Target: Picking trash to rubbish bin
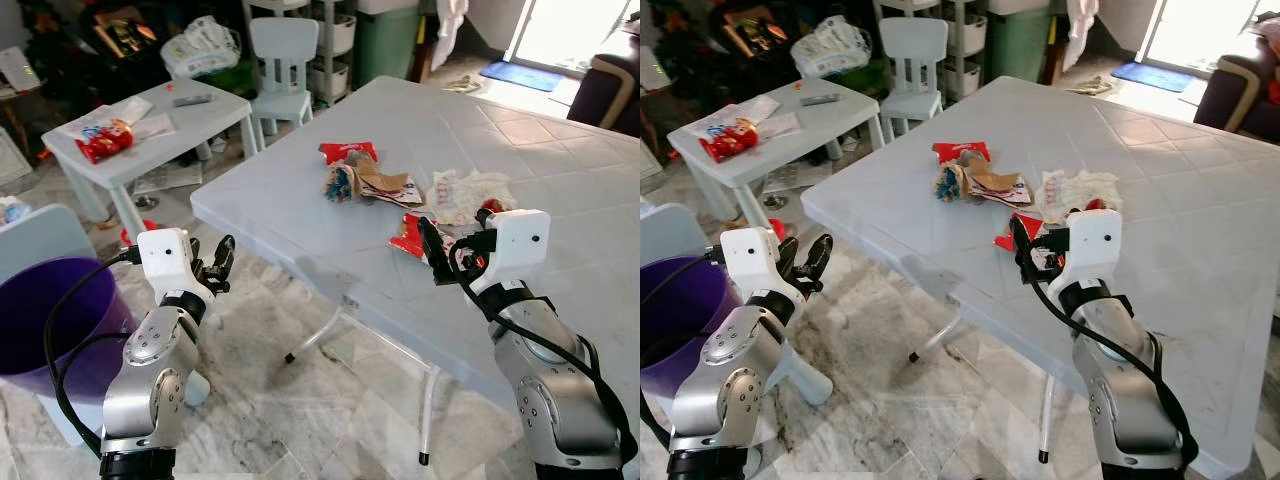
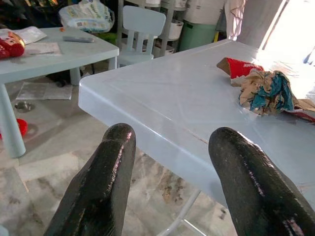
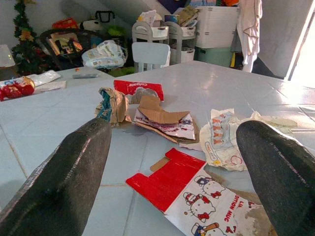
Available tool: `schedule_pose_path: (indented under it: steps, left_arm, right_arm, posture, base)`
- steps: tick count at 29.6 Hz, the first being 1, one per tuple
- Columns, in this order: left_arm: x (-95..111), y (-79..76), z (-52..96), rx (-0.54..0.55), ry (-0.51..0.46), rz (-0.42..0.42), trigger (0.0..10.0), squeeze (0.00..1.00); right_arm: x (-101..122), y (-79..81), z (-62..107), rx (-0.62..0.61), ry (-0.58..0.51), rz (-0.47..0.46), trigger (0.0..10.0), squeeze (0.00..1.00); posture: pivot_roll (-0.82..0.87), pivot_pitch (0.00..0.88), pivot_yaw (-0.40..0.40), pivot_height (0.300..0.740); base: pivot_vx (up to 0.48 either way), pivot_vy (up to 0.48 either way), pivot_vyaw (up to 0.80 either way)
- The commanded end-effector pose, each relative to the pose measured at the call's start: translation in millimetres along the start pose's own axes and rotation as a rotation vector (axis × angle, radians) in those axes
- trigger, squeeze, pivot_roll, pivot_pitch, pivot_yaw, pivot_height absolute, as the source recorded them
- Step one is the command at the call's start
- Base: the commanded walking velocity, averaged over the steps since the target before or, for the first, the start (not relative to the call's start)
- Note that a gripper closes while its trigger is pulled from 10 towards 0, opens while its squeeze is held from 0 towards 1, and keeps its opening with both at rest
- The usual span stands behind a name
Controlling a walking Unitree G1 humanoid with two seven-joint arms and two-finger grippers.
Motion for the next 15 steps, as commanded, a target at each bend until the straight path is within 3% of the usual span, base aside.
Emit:
schedule_pose_path:
  steps: [1, 5, 15]
  left_arm:
    - [0.7, 0.2, -1.4, -0.002, 0.009, -0.006, 10.0, 0.00]
    - [0.5, 0.4, -1.5, -0.003, 0.010, -0.006, 10.0, 0.00]
    - [1.8, -1.6, -2.5, -0.021, 0.005, -0.002, 10.0, 0.00]
  right_arm:
    - [3.0, -0.5, -1.2, 0.000, -0.009, 0.005, 10.0, 0.00]
    - [2.9, -0.5, -1.1, 0.001, -0.009, 0.005, 10.0, 0.00]
    - [2.3, -0.6, -1.0, 0.000, -0.007, 0.007, 10.0, 0.00]
  posture:
    - [0.02, 0.039, 0.005, 0.740]
    - [0.02, 0.038, 0.005, 0.740]
    - [0.02, 0.038, 0.006, 0.740]
  base:
    - [0.000, 0.000, -0.80]
    - [0.000, 0.000, -0.80]
    - [0.350, 0.000, -0.80]
Point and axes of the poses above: a point about 5 cm out from each wrist's last joint towards the gripper, its own z axis pointing back from the gripper into the wrist, its own x axis along the axis of the wrist's last joint, y = z × x, the point moved 2 cm from there along -z, pointing out of the wrist towards the gripper, and after that the axes turned 12 degrees about z, right-handed, at the moved point
